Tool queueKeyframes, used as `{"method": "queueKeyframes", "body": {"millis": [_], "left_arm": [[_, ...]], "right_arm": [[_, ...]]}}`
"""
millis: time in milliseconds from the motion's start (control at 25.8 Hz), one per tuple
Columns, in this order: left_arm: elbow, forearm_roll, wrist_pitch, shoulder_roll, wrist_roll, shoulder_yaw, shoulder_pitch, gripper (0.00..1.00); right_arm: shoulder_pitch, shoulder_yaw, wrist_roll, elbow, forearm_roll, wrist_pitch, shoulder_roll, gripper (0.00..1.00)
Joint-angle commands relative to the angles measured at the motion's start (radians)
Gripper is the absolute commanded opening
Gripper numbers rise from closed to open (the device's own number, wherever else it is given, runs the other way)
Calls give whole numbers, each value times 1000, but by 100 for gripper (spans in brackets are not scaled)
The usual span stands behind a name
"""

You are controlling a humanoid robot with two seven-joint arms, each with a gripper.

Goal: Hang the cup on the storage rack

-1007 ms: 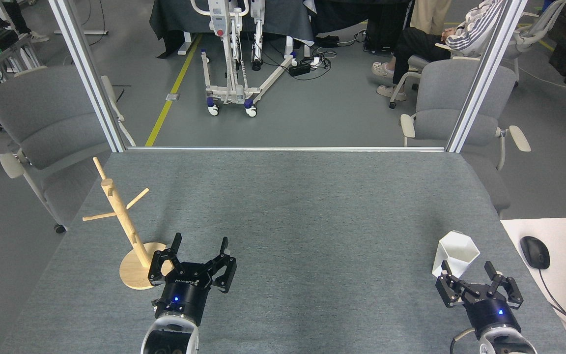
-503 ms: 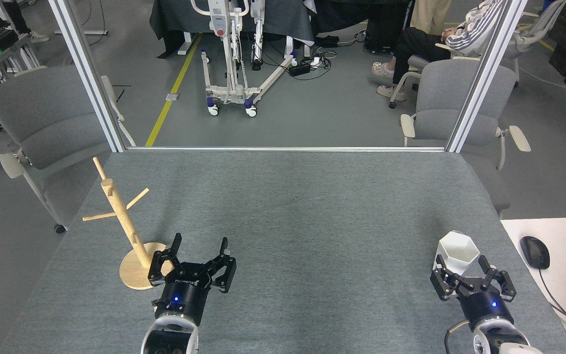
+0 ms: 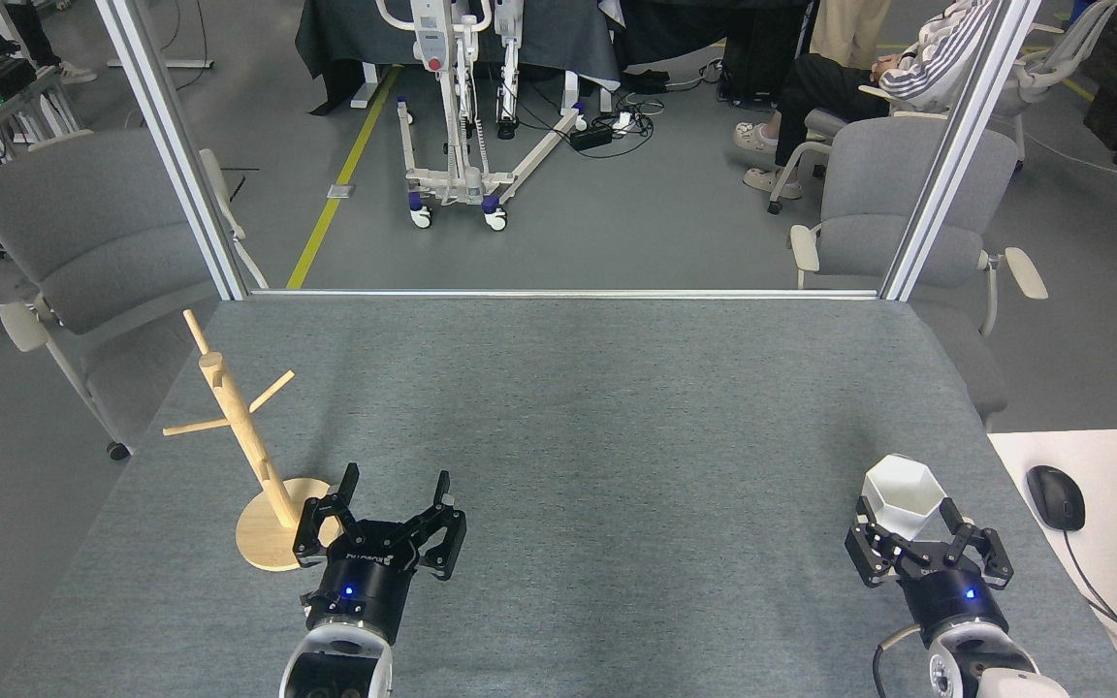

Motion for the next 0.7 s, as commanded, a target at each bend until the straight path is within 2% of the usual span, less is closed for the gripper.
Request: {"method": "queueKeyframes", "body": {"millis": [0, 658], "left_arm": [[2, 0, 0, 0, 0, 1, 0, 100], [25, 0, 1, 2, 0, 2, -3, 100]], "right_arm": [[-1, 0, 0, 4, 0, 0, -2, 100], [-1, -2, -1, 21, -2, 0, -13, 100]]}}
